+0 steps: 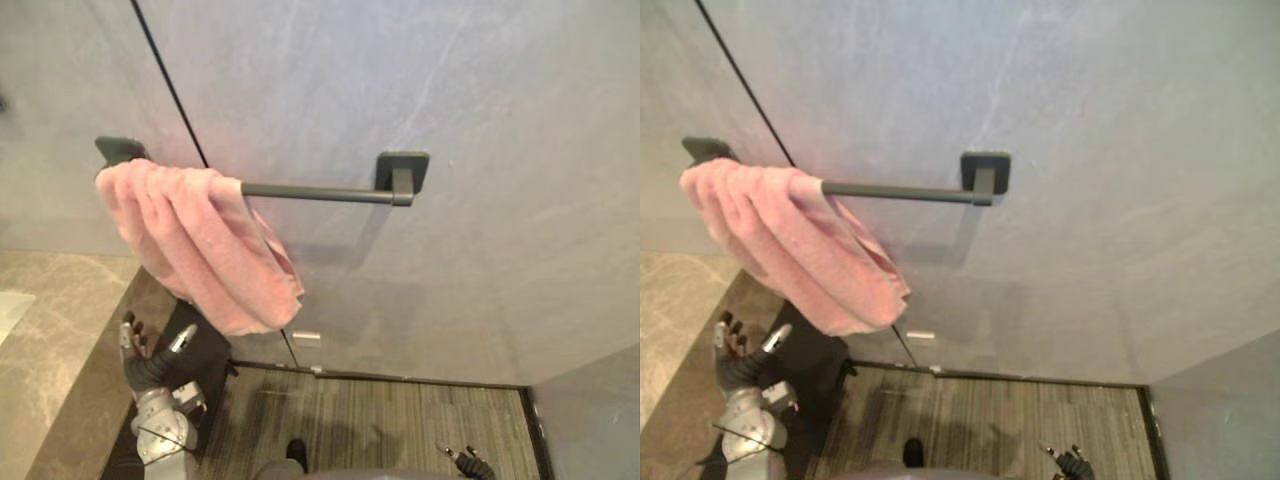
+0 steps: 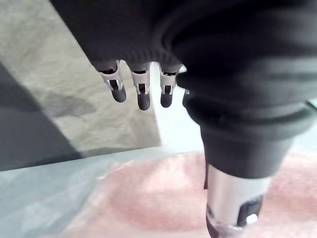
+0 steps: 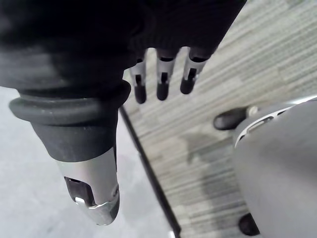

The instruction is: Organize washtable

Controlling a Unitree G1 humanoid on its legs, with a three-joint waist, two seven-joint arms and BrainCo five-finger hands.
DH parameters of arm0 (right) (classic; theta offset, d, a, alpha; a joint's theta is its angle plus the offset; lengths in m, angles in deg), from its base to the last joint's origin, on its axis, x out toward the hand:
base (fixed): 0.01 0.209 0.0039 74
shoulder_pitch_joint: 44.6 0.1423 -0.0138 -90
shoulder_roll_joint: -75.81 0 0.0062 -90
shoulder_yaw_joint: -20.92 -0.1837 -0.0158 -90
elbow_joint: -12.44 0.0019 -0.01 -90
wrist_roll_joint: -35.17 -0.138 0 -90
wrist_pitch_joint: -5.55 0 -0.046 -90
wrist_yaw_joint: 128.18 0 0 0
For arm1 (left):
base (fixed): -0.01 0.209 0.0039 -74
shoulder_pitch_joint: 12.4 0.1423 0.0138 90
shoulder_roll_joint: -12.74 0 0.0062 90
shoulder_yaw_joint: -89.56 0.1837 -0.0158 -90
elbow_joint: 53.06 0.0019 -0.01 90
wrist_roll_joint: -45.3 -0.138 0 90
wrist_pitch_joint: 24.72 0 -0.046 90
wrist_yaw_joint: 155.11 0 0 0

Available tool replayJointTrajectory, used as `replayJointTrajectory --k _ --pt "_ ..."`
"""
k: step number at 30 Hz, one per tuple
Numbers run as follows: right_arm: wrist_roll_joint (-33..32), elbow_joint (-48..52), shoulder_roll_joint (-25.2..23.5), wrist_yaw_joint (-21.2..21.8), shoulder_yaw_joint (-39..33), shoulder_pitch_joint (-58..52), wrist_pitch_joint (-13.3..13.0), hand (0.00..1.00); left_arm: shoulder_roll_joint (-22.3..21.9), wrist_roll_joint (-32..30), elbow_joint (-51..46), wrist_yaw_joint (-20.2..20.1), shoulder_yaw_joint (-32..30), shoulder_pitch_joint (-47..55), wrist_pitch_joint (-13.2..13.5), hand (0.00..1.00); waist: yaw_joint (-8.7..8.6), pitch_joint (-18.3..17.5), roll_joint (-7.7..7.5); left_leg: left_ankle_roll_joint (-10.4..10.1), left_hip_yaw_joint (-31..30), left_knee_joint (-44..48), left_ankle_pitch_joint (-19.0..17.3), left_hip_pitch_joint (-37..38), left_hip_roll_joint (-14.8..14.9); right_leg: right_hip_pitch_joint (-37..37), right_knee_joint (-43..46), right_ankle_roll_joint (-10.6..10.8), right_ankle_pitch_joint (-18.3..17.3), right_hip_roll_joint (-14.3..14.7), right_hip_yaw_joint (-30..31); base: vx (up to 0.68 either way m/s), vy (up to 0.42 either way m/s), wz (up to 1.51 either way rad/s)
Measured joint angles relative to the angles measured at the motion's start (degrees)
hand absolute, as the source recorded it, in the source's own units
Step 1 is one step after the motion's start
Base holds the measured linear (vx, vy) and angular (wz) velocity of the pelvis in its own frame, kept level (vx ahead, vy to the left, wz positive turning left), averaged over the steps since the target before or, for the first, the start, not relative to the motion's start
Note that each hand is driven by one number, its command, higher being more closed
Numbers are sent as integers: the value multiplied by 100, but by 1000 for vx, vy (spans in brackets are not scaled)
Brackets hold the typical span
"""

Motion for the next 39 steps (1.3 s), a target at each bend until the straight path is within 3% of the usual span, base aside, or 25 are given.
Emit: replayJointTrajectory --k 9,13,22,29,39 --pt "8 3 3 92 -17 -24 12 0 42 34 -721 100 -545 -191 217 0 2 -13 -20 -1 31 -28 -1 34 9 16 -3 -2 1 5 37 -7 0 -1" --pt "12 113 6 122 -30 -26 16 0 266 421 -720 31 -689 -365 222 0 0 -19 -29 -2 67 -15 -3 43 19 16 -18 -7 5 13 60 0 0 -2" --pt "35 137 25 233 -57 -32 24 0 721 877 -717 -397 -882 -622 341 0 -2 -48 -65 -28 254 -4 -34 90 92 13 -146 -72 90 80 222 -8 -10 -11" --pt "34 154 121 350 -80 -128 36 0 1113 1032 -674 -688 -873 -656 341 0 -1 -72 -51 -41 342 -5 -56 90 98 -21 -192 -75 128 88 321 -19 -13 -7" --pt "36 167 128 419 -81 -152 49 0 1336 1041 -400 -970 -573 -803 330 0 -6 -128 -27 -59 397 2 -84 90 99 -46 -214 -70 136 88 374 -5 -4 -2"
